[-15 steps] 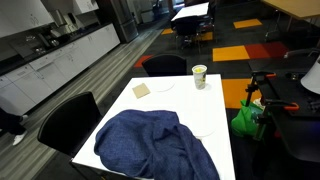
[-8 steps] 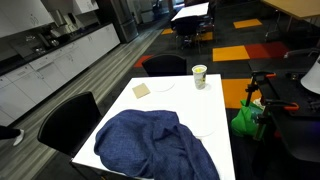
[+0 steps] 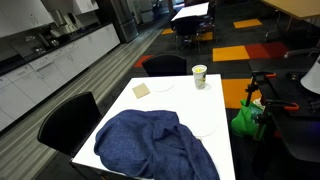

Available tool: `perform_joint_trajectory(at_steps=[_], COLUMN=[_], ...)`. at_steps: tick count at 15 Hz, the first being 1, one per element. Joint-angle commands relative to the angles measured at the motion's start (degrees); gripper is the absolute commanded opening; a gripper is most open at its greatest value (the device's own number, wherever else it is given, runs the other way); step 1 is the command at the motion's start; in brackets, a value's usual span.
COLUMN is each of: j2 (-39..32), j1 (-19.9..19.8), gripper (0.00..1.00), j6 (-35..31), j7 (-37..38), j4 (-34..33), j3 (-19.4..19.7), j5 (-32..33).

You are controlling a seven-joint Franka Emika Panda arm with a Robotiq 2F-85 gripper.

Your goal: Remove the marker from the mug cup and place it on the table

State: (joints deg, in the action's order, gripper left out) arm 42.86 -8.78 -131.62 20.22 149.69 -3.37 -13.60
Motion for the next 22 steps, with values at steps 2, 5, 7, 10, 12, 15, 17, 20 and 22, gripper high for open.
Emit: perform_joint_trajectory(at_steps=[2,5,7,10,12,15,17,20,22], j2=[-5.77,-9.42,-11.95,-15.61,-18.38,-22.13,-24.50,-28.31,-31.13], j1=[-5.77,-9.77,-11.58,-12.76,-13.40,-13.89,-14.31,-14.93,-14.98], gripper=[1.00,1.00,1.00,1.00,1.00,1.00,1.00,1.00,1.00], j6=[-9.31,-11.12,-10.86,-10.89,-11.61,-13.80,-16.74,-20.85,-25.45], j7=[8.68,14.92,18.26,22.00,24.73,28.91,32.04,36.22,38.22], j4=[2.62,3.44,3.52,3.81,4.02,4.51,5.16,5.89,6.50], j3=[-2.26,-2.76,-2.40,-1.25,-0.49,0.90,1.95,3.61,4.89], j5=[4.49,7.91,9.84,11.56,12.56,13.48,14.53,16.31,17.94])
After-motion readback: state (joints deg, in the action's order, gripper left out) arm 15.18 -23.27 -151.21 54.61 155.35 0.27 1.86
